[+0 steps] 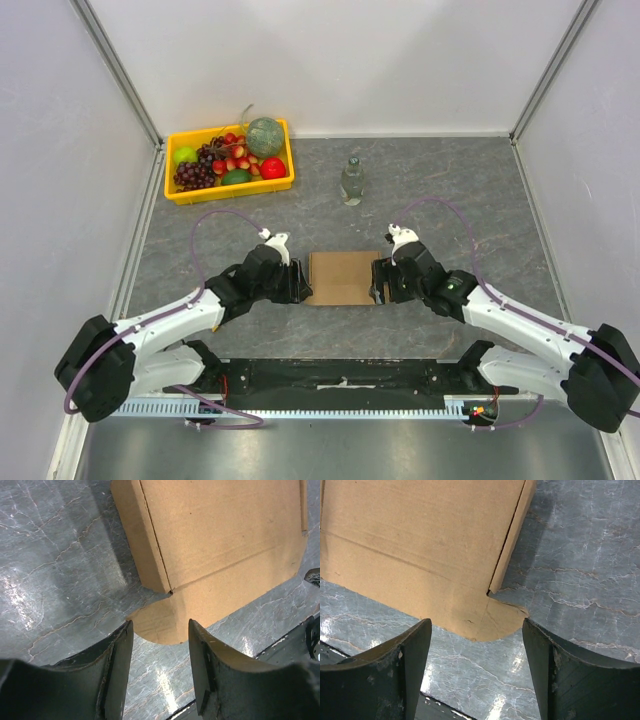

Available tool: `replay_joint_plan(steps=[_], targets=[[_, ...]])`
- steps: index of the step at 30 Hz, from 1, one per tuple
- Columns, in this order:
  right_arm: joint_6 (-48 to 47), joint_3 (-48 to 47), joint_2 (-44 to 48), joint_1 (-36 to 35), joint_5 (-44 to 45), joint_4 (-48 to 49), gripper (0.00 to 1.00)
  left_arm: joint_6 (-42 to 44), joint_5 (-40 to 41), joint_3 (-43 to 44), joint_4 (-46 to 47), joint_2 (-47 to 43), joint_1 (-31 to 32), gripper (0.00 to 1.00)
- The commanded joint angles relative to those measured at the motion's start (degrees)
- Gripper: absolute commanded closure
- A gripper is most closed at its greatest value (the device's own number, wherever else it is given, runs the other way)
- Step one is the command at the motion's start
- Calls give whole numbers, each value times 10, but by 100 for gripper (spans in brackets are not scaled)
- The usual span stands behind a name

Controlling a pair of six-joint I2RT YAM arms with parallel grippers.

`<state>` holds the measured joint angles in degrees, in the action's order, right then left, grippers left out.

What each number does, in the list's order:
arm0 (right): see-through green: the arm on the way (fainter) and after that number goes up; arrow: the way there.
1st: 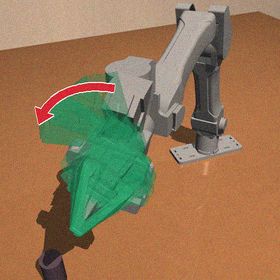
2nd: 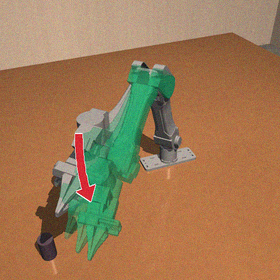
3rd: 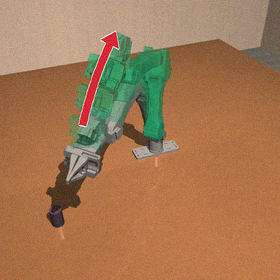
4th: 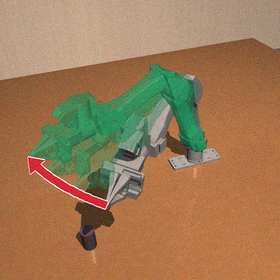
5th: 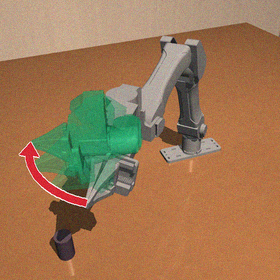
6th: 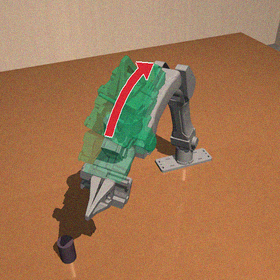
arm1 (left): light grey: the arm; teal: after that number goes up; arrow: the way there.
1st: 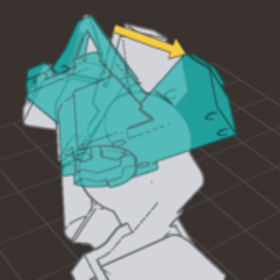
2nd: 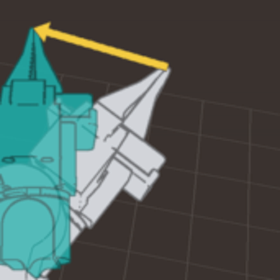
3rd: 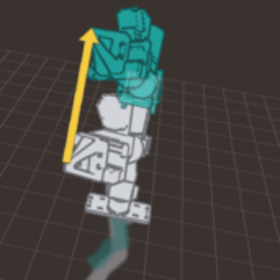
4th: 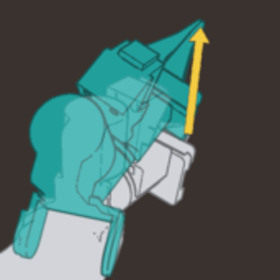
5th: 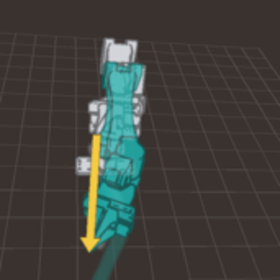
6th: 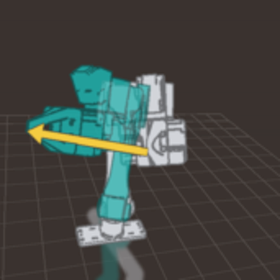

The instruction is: Fold the paper box

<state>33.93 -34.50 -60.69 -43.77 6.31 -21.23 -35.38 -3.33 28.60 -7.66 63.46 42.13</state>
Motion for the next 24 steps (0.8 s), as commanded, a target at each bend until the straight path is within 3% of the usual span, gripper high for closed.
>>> replay_joint_plan(steps=[1, 24], targets=[[14, 5, -4, -2, -1, 20, 20, -1, 18, 29, 2, 10, 1, 45], [32, 23, -35, -1, -38, 58, 20, 4, 2, 38, 35, 73, 11, 45]])
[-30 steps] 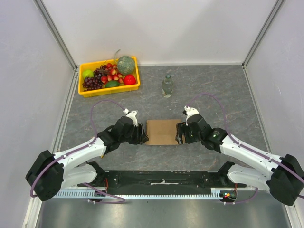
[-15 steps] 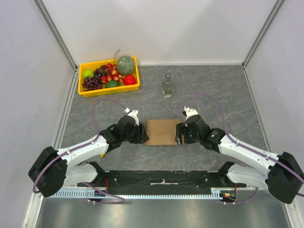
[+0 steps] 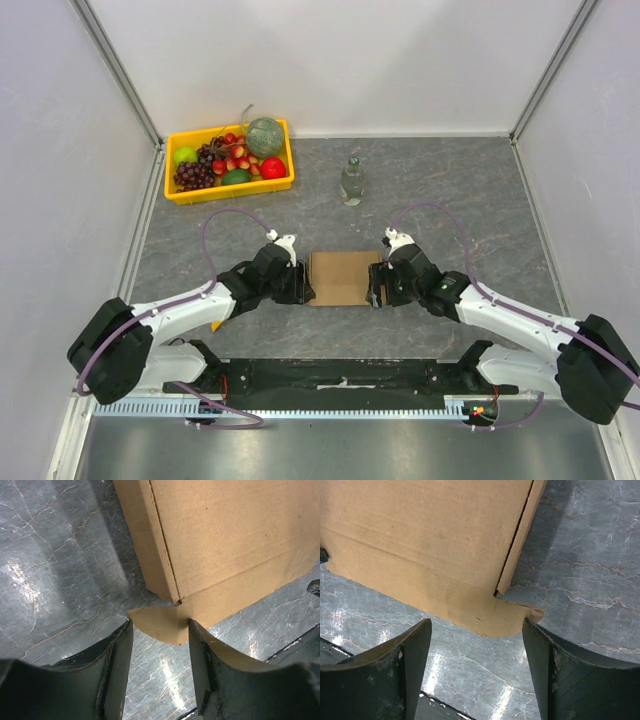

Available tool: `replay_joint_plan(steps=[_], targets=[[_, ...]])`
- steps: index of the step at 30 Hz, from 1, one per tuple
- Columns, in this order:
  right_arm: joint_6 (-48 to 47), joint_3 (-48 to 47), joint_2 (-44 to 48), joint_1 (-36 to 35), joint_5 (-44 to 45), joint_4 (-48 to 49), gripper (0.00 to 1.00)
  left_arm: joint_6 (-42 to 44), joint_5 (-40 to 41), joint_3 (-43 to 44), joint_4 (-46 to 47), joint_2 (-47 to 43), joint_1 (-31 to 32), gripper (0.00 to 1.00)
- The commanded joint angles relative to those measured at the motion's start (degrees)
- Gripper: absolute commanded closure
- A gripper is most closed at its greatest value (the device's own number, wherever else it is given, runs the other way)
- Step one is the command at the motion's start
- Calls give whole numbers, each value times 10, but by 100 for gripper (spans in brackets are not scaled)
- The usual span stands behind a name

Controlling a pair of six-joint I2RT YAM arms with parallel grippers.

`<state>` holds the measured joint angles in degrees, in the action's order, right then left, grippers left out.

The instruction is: Fold the paper box

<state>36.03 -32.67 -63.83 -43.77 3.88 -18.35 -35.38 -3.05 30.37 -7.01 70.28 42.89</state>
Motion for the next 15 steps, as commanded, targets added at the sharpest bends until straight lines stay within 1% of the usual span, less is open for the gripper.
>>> replay_joint_plan(steps=[1, 9, 13, 15], targets=[[11, 6, -6, -1, -15, 31, 20, 2, -3, 21, 31, 6, 3, 45], [2, 8, 5, -1, -8, 33, 19, 7, -2, 25, 23, 2, 4, 45], [-10, 3, 29, -1, 21, 14, 17, 11, 29, 29, -6, -22, 3, 44], [-15, 1, 32, 0, 37, 4, 16, 12, 49, 32, -22, -32, 4, 42]])
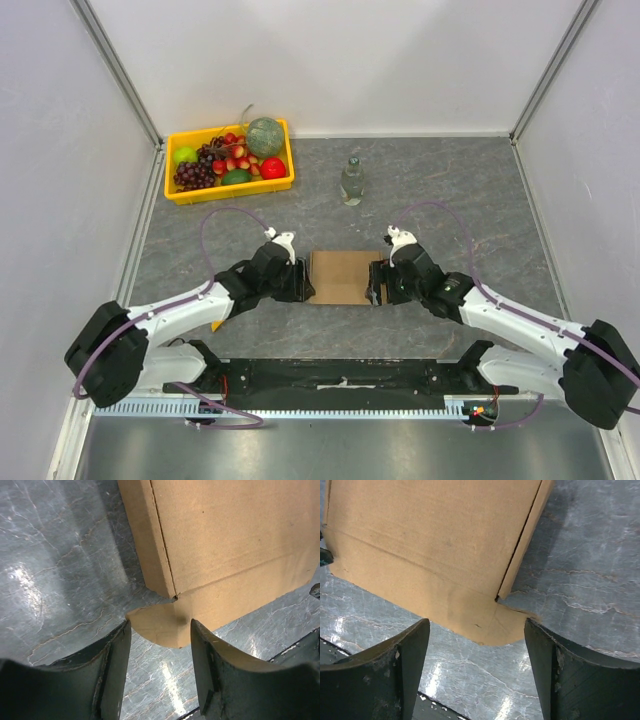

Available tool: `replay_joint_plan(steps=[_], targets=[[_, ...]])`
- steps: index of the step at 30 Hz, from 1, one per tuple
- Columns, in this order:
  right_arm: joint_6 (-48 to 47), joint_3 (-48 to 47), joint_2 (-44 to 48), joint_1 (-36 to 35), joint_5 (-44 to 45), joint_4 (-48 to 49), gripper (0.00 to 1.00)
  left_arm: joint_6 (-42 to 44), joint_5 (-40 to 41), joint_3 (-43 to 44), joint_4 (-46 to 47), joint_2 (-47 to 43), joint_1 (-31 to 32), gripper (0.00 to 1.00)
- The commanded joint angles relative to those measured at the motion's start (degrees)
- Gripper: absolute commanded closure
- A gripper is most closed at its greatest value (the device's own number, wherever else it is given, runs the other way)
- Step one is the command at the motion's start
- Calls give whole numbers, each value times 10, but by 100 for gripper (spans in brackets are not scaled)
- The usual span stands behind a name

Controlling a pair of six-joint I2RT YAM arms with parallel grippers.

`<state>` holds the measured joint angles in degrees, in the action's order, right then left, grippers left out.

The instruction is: Fold the paper box

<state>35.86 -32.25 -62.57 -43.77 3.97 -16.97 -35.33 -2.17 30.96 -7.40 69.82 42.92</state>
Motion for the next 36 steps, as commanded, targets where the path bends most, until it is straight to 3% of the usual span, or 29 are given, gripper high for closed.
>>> replay_joint_plan(steps=[1, 10, 36], targets=[[-15, -4, 19, 0, 39, -11, 15, 12, 45, 30, -21, -28, 3, 41], [-21, -5, 2, 4, 44, -7, 7, 9, 45, 42, -18, -9, 4, 32], [-3, 0, -33, 6, -17, 41, 5, 1, -18, 36, 45, 50, 10, 31]])
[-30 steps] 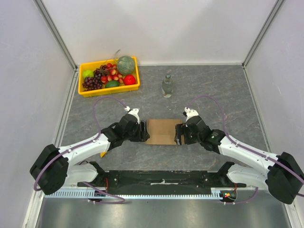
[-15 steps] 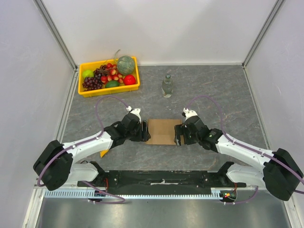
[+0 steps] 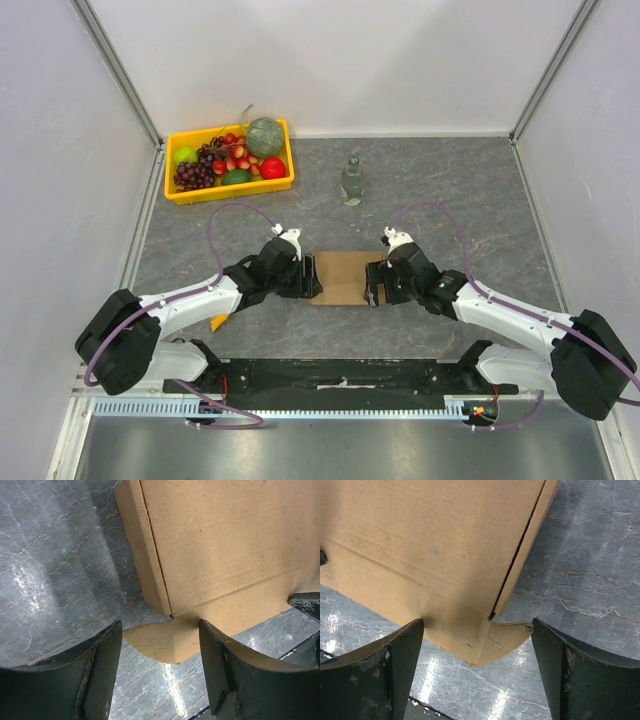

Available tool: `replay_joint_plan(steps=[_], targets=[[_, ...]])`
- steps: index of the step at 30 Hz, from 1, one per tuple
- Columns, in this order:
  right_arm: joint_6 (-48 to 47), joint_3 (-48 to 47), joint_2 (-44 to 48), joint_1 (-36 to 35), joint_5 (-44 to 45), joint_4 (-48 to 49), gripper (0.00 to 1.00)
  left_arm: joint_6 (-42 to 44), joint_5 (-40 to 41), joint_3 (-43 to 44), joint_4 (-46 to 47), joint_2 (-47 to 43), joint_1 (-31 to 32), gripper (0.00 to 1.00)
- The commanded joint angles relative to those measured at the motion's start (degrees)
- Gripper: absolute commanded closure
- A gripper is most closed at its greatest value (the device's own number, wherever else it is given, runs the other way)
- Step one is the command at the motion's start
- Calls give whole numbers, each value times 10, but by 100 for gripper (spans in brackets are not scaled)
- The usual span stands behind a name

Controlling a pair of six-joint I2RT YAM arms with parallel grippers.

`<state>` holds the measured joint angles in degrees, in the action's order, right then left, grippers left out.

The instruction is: Fold the paper box

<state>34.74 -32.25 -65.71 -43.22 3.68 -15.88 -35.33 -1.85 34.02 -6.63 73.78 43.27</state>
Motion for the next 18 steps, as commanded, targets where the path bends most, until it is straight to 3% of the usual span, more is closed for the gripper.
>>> replay_joint_plan(steps=[1, 18], targets=[[9, 1, -3, 1, -15, 30, 5, 0, -25, 4, 40, 12, 7, 31], [10, 5, -21, 1, -35, 47, 5, -14, -50, 2, 62, 15, 9, 31]])
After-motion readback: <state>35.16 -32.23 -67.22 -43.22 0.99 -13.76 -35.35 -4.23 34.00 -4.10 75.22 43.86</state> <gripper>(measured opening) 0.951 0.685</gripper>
